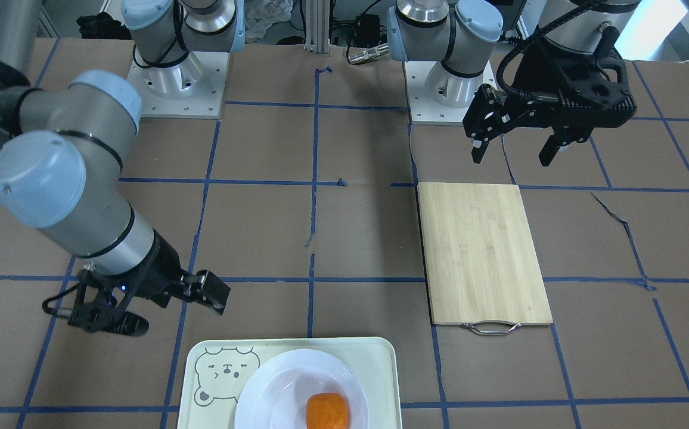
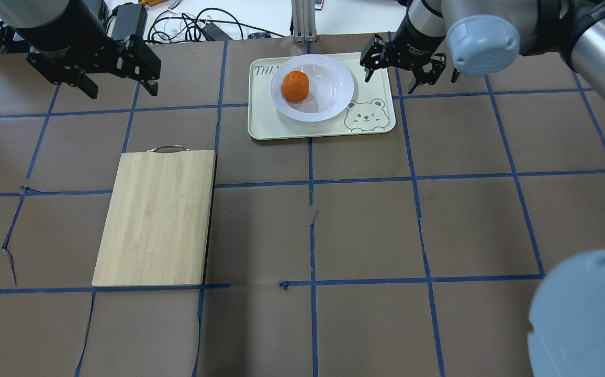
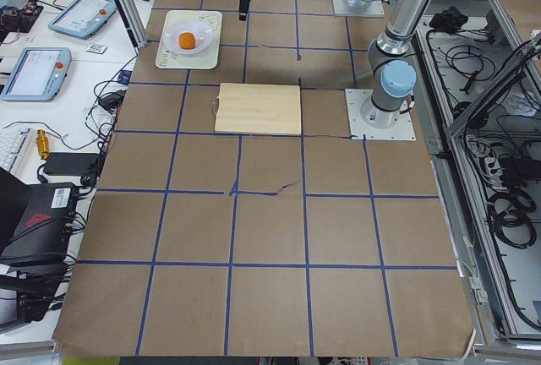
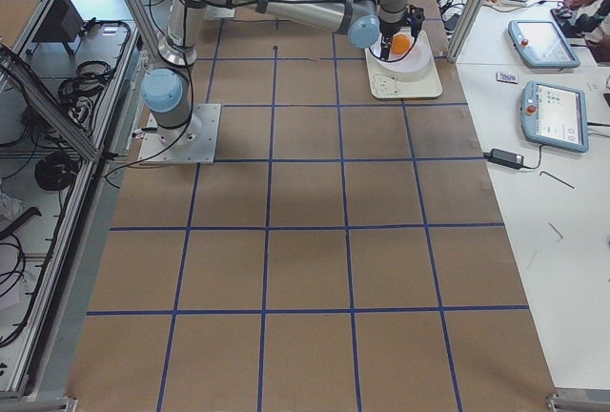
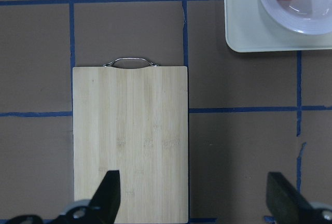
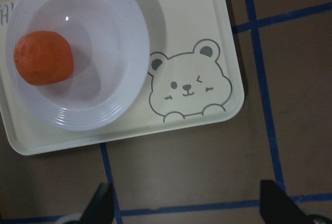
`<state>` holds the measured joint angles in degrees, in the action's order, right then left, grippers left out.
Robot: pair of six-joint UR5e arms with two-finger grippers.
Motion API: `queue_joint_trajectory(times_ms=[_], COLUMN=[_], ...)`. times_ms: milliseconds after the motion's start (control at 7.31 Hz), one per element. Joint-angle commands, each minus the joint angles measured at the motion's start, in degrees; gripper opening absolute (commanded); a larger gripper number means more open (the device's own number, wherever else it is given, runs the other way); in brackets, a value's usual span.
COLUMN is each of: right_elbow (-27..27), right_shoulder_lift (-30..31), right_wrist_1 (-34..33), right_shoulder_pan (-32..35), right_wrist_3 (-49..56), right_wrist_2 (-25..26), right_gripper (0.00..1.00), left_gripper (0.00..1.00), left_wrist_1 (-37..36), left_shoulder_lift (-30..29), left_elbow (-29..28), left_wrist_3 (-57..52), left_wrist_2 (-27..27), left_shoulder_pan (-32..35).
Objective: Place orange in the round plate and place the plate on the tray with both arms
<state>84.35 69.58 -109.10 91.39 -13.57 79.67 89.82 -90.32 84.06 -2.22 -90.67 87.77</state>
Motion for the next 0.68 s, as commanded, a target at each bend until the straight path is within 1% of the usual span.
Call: queue_joint_trajectory(times_ms=[0, 137, 274, 410, 547], right_elbow=[11.56, 17.11, 18.73, 18.14, 16.13], right_shoulder_lift=[13.50, 18.09, 21.79, 23.56, 24.36], right_wrist_1=[5.38, 5.12, 6.95, 13.75, 17.91], right_shoulder_pan=[0.37, 0.29, 0.20, -0.06, -0.07], right_wrist_3=[-0.32, 0.20, 0.56, 2.04, 2.58], right_wrist_2=[7.39, 10.65, 10.59, 10.59, 10.59], right_gripper=[1.00, 1.00, 1.00, 1.00, 1.00], left_gripper=[1.00, 1.00, 1.00, 1.00, 1.00], left_wrist_1=[2.11, 2.11, 2.03, 1.59, 1.41], left_shoulder_lift=[-0.47, -0.38, -0.30, -0.56, -0.56], left_elbow=[-1.61, -1.61, -1.62, -1.18, -1.09], left_wrist_3=[0.20, 0.20, 0.20, 0.38, 0.38], left_wrist_2=[-0.03, -0.03, -0.30, -1.26, -1.35], left_shoulder_pan=[0.04, 0.04, 0.47, 1.43, 1.70])
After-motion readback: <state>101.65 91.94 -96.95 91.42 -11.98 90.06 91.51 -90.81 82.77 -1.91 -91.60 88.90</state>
